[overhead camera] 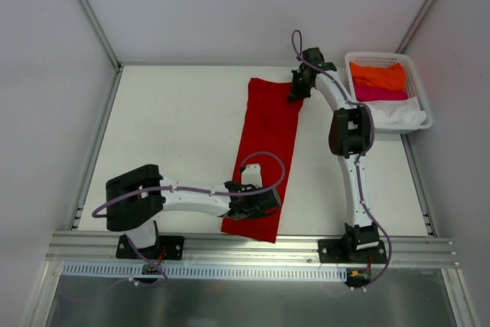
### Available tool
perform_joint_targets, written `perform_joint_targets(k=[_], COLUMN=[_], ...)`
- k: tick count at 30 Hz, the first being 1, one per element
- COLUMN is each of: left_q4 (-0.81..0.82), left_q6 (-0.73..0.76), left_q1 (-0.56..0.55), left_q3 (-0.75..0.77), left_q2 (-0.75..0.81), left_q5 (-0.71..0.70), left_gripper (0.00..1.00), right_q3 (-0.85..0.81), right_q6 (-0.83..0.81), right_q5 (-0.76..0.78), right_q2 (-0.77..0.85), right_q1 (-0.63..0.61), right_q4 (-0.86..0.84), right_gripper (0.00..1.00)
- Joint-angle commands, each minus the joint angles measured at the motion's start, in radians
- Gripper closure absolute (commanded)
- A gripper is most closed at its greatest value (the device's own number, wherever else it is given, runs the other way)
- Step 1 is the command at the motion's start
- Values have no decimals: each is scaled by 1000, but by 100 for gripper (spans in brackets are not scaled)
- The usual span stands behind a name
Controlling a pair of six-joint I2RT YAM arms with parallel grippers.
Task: Fold and stack the t-shirts
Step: Rotate the tshirt 90 degrees
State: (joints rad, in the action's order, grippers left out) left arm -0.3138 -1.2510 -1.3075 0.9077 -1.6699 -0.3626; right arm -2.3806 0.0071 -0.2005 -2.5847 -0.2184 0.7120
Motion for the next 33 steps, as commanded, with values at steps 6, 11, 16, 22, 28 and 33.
perform_joint_targets(k=[6, 11, 16, 22, 28, 33], left_q4=[-174, -202, -280, -294, -292, -292], left_q6=[-22, 39, 205, 416, 312, 226], left_q1=[-84, -84, -72, -21, 115, 140], left_q3=[19, 91, 261, 373, 146, 24], left_q2=[-68, -19, 99, 280, 387, 308], left_q5=[90, -30, -235, -430, -358, -311], left_gripper=[100, 100, 100, 96, 98, 100], right_q3=[21, 101, 170, 320, 726, 1283], right_q6=[2, -36, -93, -122, -35, 109], right_q5=[-96, -129, -129, -120, -128, 24], right_q2=[18, 121, 291, 677, 1142, 1551], right_q1=[24, 25, 25, 19, -31, -117], right_q4=[-98, -227, -295, -262, -236, -345], right_gripper=[99, 76, 58, 50, 50, 49])
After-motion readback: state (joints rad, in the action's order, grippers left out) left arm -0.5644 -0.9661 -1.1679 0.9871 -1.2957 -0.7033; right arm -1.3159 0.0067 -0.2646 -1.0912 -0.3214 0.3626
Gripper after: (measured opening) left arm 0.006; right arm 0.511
